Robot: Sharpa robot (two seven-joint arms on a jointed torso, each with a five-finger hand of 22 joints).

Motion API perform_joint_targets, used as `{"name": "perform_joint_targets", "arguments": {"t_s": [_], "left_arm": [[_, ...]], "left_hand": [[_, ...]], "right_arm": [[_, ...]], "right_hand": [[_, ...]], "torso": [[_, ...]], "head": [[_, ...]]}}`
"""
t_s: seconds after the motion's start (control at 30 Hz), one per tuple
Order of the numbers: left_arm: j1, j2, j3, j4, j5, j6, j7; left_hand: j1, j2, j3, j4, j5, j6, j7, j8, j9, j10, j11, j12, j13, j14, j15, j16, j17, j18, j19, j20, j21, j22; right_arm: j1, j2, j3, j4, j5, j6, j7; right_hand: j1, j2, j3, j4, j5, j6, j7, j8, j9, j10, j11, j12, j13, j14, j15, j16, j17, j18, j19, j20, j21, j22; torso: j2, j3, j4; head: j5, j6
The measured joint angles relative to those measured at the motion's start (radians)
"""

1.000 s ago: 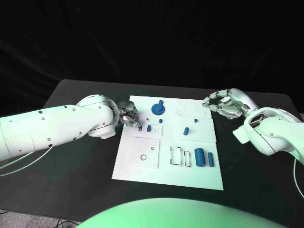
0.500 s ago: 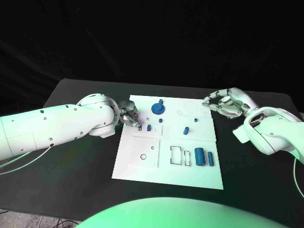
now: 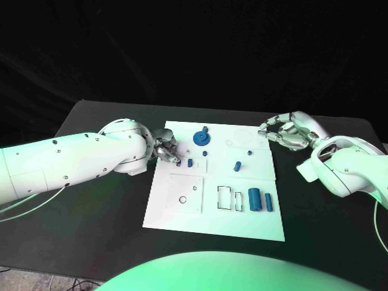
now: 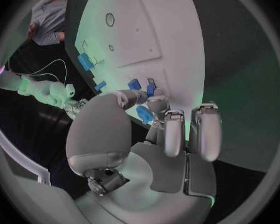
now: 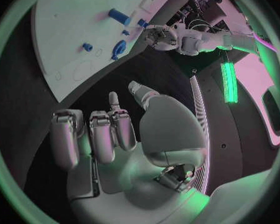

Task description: Assemble the parts on the task board

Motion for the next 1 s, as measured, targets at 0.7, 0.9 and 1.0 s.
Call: {"name": "perform_joint_targets", "arguments": {"t_s": [0.7, 0.9, 1.0], "left_arm": [[0.0, -0.007, -0.001, 0.007, 0.003, 0.023, 0.001], [-0.001, -0.009, 0.001, 0.007, 0.012, 0.025, 0.001], [-0.001, -0.011, 0.001, 0.007, 0.018, 0.025, 0.002]], "left_hand": [[0.001, 0.001, 0.005, 0.0, -0.001, 0.0, 0.0, -0.002, 0.0, 0.0, 0.0, 0.0, -0.007, 0.0, 0.0, 0.0, 0.0, 0.0, 0.0, 0.0, 0.002, 0.0], [0.002, 0.002, 0.005, 0.0, -0.001, 0.0, 0.0, 0.0, 0.0, 0.0, 0.0, 0.0, -0.007, 0.0, 0.0, 0.004, 0.0, 0.0, 0.0, 0.0, 0.002, 0.0], [0.002, 0.002, 0.005, 0.0, -0.001, 0.0, 0.0, 0.001, 0.0, 0.0, 0.0, 0.0, -0.007, 0.0, 0.0, 0.004, 0.0, 0.0, 0.0, 0.0, 0.002, 0.0]], "right_arm": [[0.0, 0.0, 0.0, -0.001, 0.0, 0.0, 0.001], [0.0, 0.001, 0.0, -0.001, 0.0, 0.0, 0.001], [0.0, 0.001, 0.0, -0.001, 0.0, 0.0, 0.001]], "right_hand": [[0.0, 0.0, 0.0, 0.0, 0.0, 0.0, 0.0, 0.0, 0.0, 0.0, 0.0, 0.0, 0.0, 0.0, 0.0, 0.0, 0.0, 0.0, 0.0, 0.0, 0.0, 0.001], [0.0, 0.0, 0.0, 0.0, 0.0, 0.0, 0.0, 0.0, 0.0, 0.0, 0.0, 0.0, 0.0, 0.0, 0.0, 0.0, 0.0, 0.0, 0.0, 0.0, 0.0, 0.001], [0.0, 0.0, 0.0, 0.0, 0.0, 0.0, 0.0, 0.0, 0.0, 0.0, 0.0, 0.0, 0.0, 0.0, 0.0, 0.0, 0.0, 0.0, 0.0, 0.0, 0.0, 0.001]], "torso": [[0.0, -0.0006, 0.0002], [0.0, -0.0006, 0.0003], [0.0, -0.0006, 0.0004]], "head": [[0.001, -0.002], [0.002, -0.002], [0.002, -0.001]]}}
